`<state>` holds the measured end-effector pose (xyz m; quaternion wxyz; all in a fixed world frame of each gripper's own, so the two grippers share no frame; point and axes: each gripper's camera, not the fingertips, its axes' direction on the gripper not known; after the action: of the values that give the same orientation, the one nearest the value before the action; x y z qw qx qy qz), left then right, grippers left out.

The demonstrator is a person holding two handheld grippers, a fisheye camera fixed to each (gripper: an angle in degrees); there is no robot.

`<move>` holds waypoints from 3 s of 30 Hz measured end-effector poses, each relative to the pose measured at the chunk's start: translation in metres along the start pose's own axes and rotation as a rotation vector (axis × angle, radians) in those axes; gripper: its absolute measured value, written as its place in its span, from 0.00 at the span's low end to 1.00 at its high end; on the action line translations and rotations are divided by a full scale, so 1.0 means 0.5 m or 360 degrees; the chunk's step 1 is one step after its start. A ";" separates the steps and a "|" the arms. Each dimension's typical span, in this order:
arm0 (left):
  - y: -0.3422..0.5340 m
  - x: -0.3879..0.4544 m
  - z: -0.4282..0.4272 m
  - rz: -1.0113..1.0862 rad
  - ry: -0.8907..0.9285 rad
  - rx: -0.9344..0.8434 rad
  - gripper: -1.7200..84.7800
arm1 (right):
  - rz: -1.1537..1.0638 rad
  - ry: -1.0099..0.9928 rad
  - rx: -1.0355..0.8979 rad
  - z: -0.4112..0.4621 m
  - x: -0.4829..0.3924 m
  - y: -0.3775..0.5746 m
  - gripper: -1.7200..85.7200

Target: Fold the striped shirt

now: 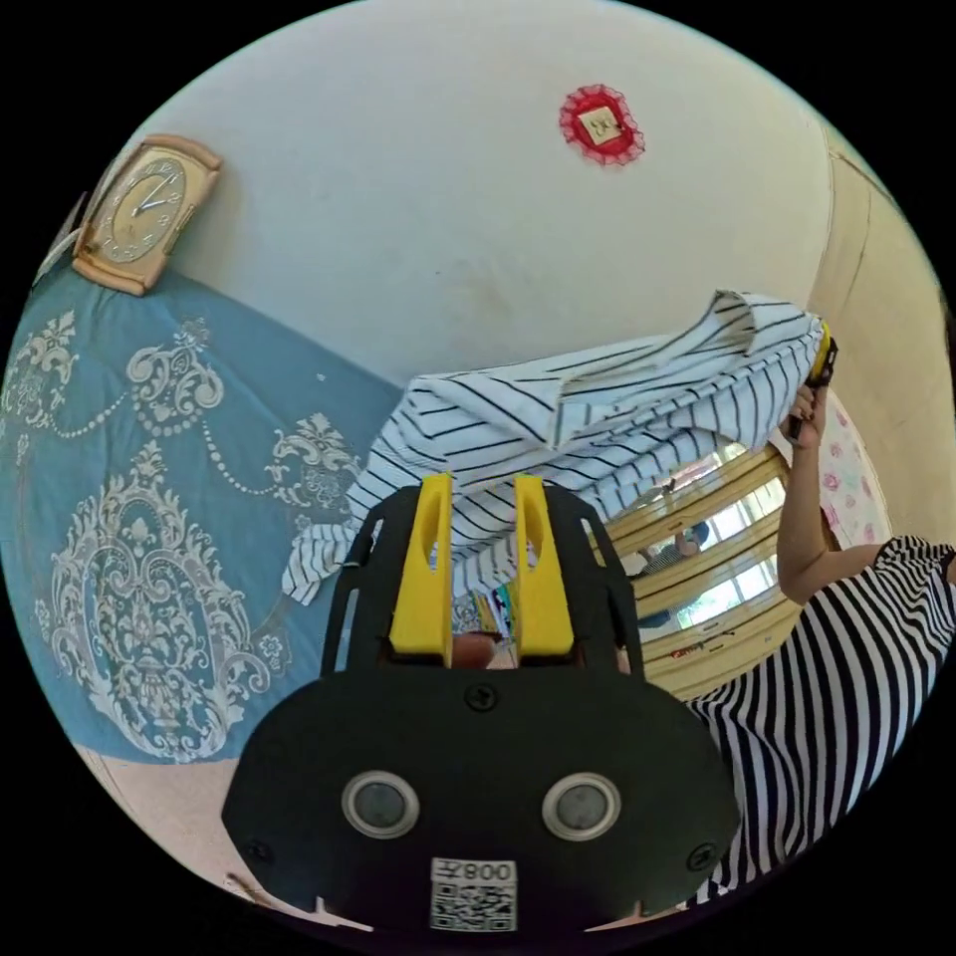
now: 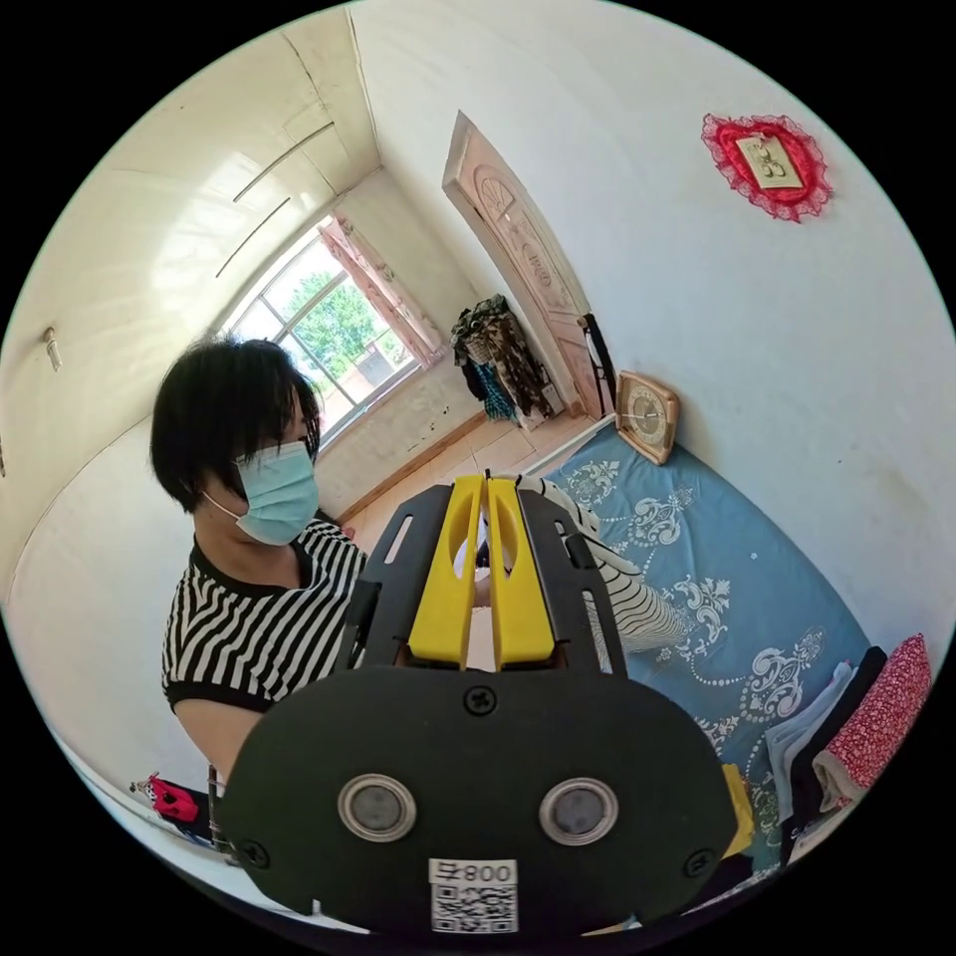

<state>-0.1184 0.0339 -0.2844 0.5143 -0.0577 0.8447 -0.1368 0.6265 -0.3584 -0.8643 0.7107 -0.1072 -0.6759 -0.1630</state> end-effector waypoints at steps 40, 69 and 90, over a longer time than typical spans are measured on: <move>0.048 0.996 -0.322 0.0475 -0.0059 0.0714 0.02 | 0.0011 -0.0082 0.0460 -0.241 0.268 0.327 0.03; 0.448 1.660 -0.252 0.0520 -0.0718 0.1123 0.02 | -0.0555 -0.0624 0.0278 -0.191 0.507 0.455 0.02; 0.223 1.676 0.028 0.0646 -0.0737 0.0735 0.02 | 0.0445 -0.0648 0.0097 0.352 1.006 0.430 0.09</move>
<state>-0.4905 -0.0614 -1.0375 0.7076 0.1987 0.6473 -0.2022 0.5614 -0.1379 -0.3376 0.5785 -0.2089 -0.7883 -0.0176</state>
